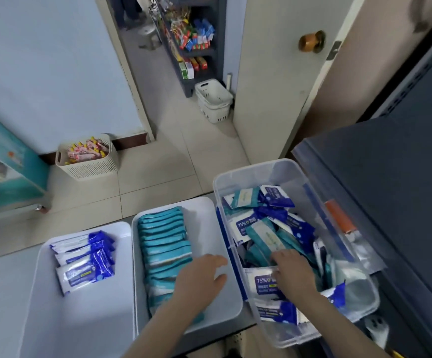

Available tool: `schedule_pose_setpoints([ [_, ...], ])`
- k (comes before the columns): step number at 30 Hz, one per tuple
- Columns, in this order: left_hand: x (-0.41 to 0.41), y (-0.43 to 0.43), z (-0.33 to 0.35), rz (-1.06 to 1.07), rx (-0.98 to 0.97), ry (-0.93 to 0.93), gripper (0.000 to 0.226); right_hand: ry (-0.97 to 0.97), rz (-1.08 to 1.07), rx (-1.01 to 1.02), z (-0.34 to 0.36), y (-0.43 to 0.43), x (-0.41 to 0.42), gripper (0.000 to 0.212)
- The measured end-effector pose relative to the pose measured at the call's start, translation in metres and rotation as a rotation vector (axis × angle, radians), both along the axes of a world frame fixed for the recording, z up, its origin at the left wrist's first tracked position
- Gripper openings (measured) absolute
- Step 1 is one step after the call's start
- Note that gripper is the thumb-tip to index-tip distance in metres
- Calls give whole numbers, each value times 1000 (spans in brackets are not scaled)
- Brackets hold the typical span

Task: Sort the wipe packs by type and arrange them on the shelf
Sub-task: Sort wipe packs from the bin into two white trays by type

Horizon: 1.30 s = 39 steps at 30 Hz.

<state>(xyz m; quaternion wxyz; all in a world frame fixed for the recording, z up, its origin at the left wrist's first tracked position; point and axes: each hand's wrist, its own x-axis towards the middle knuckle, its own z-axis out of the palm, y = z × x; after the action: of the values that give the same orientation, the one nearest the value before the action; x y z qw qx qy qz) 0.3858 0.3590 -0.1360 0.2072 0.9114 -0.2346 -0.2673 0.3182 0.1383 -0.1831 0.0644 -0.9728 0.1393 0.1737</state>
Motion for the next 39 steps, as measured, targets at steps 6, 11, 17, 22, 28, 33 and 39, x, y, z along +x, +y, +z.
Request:
schedule_pose_setpoints([
  [6, -11, -53, 5, -67, -17, -53, 45, -97, 73, 177, 35, -19, 9, 18],
  [11, -12, -94, 13, -40, 72, -133, 29, -467, 166, 392, 65, -34, 11, 20],
  [17, -3, -89, 13, 295, 38, -58, 19, -128, -56, 403, 51, -46, -11, 9],
  [22, -4, -86, 15, 437, -28, 39, 16, 343, 409, 99, 23, -28, -26, 18],
  [28, -8, -74, 12, 593, -197, 78, 5, 3, -49, 446, 29, -52, -9, 6],
  [33, -13, -71, 11, 868, -456, 192, 13, -216, -356, 844, 60, -68, 9, 14],
  [39, -19, -79, 18, 889, -585, 353, 28, -152, -348, 905, 59, -68, 13, 14],
])
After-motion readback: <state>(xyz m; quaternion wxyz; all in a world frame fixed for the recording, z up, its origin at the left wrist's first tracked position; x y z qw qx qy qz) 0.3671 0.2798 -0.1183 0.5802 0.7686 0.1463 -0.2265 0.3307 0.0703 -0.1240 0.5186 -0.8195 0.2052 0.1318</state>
